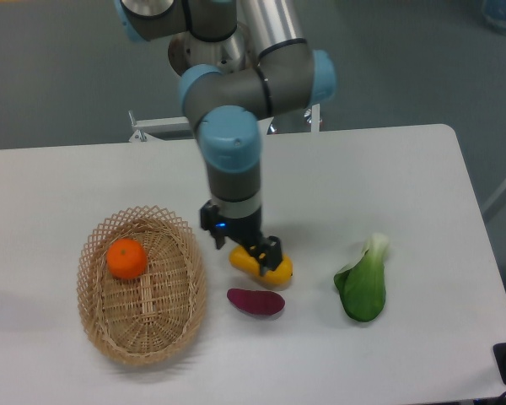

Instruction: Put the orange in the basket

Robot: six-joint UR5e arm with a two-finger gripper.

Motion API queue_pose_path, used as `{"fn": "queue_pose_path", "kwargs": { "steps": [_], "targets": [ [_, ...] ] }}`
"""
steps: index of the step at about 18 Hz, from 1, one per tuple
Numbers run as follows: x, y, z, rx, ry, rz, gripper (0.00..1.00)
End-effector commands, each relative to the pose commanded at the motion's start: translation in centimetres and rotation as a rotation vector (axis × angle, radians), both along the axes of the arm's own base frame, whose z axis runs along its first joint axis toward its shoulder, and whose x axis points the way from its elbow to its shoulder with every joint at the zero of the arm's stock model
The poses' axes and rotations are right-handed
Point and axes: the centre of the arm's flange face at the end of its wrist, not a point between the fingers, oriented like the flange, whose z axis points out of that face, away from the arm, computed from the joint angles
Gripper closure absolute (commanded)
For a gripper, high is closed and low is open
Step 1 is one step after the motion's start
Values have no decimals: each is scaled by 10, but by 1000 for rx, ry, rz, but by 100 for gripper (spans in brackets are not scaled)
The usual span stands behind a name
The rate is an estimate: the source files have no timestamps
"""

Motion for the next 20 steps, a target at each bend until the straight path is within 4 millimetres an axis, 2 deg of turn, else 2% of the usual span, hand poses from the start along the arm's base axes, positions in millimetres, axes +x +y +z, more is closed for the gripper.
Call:
{"fn": "queue_pose_path", "kwargs": {
  "steps": [6, 10, 13, 15, 20],
  "targets": [
    [-42, -33, 0, -33, -19, -21, 0],
    [-67, -58, -2, -62, -3, -110, 0],
    [-74, -64, -3, -72, 4, -181, 0],
    [-90, -80, -4, -74, 5, -204, 0],
    [-109, -97, -10, -79, 4, -218, 0]
  ]
}}
